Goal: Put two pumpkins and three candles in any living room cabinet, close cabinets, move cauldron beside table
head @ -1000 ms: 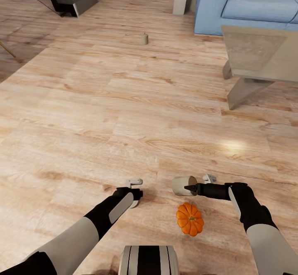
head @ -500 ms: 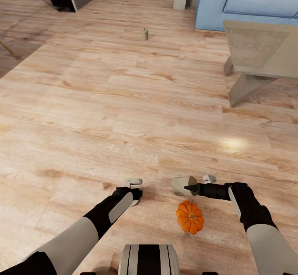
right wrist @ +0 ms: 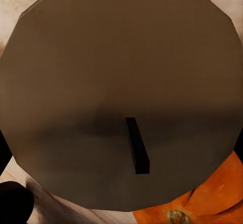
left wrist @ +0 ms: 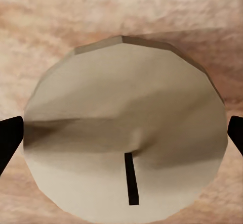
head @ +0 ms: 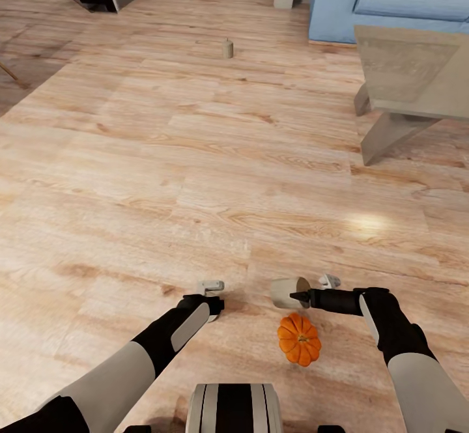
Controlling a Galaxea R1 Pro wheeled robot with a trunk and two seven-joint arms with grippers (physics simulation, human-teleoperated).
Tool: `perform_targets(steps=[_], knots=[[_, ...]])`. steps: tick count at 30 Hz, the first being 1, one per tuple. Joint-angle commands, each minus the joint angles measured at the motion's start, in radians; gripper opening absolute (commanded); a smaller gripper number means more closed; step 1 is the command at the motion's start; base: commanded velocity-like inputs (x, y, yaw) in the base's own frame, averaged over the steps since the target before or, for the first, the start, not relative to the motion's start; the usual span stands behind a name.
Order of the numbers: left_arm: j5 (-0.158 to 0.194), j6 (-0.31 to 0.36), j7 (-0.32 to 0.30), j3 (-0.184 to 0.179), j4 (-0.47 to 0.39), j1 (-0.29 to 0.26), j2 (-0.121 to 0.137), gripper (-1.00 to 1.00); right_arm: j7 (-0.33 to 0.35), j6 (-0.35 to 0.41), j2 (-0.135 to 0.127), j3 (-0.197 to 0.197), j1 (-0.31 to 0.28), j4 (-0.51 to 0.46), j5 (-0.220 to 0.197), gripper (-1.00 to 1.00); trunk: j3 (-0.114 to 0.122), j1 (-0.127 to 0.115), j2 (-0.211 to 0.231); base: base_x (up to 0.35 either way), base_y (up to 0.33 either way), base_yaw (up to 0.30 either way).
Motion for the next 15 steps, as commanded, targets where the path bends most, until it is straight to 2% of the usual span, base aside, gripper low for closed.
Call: perform_targets(steps=[1, 11, 15], knots=[[0.001, 0.0, 0.0, 0.0, 0.0, 0.0, 0.0, 1.0, 0.0, 0.0, 0.0, 0.0, 0.0, 0.001, 0.0, -1.0, -0.004, 0.0, 0.0, 0.0, 0.0, 0.0], [0.001, 0.0, 0.0, 0.0, 0.0, 0.0, 0.0, 1.0, 0.0, 0.0, 0.0, 0.0, 0.0, 0.005, 0.0, -1.0, -0.035, 0.004, -0.002, 0.0, 0.0, 0.0], [0.001, 0.0, 0.0, 0.0, 0.0, 0.0, 0.0, 1.0, 0.0, 0.0, 0.0, 0.0, 0.0, 0.005, 0.0, -1.0, -0.035, 0.004, -0.002, 0.0, 0.0, 0.0]])
